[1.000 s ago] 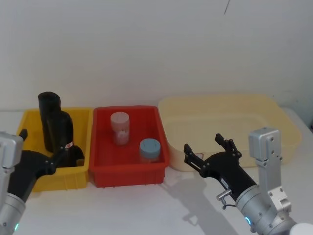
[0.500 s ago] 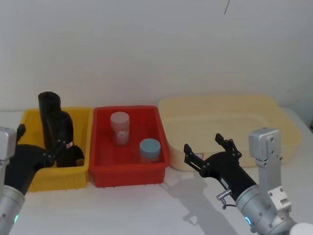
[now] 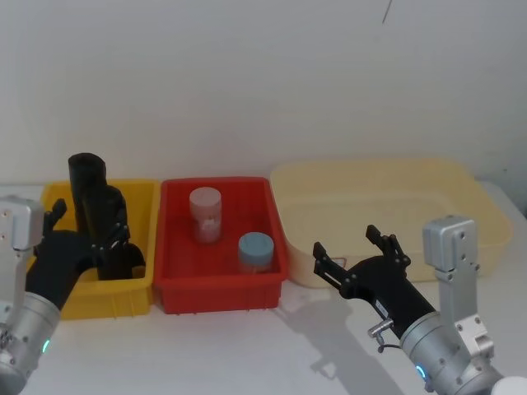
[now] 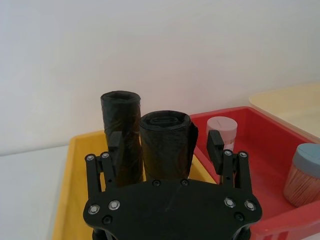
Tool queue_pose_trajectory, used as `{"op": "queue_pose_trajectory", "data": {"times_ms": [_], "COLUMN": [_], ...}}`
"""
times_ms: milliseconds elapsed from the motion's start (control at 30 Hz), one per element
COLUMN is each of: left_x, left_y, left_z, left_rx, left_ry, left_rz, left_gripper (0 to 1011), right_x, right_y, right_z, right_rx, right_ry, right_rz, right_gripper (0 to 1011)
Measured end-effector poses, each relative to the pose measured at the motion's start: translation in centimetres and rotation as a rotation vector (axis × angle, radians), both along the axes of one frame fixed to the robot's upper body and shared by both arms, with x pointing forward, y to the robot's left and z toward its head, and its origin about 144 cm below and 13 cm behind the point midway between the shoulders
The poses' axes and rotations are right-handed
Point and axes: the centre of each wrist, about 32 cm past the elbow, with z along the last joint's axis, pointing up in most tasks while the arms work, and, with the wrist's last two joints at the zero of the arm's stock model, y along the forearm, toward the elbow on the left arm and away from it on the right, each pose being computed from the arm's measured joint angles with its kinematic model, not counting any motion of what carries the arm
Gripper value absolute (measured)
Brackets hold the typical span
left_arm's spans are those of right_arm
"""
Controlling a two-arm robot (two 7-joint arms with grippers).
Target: Pick up the garbage bag with the one hand and transfer it to the other hand.
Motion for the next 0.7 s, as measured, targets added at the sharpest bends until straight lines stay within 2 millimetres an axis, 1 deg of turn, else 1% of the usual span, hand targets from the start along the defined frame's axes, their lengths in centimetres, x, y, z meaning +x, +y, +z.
{"op": "queue_pose_trajectory", "data": {"times_ms": [200,700], "left_x": [1.1,2.9], "left_y": [-0.2,-0.4], "left_z": [-0.5,-1.5], "left_rx": [-0.017,-0.042], "left_ry": [0.015,0.045], "left_rz": [-0.019,-0.059], "left_gripper": [1001,999], "right_x": [0.0,0.0], "right_y": [0.0,0.0], "right_z": [0.0,0.0], "right_rx": [0.000,0.000], "right_ry": [0.000,0.000], "right_rz": [0.000,0.000], "right_gripper": [1001,1000]}}
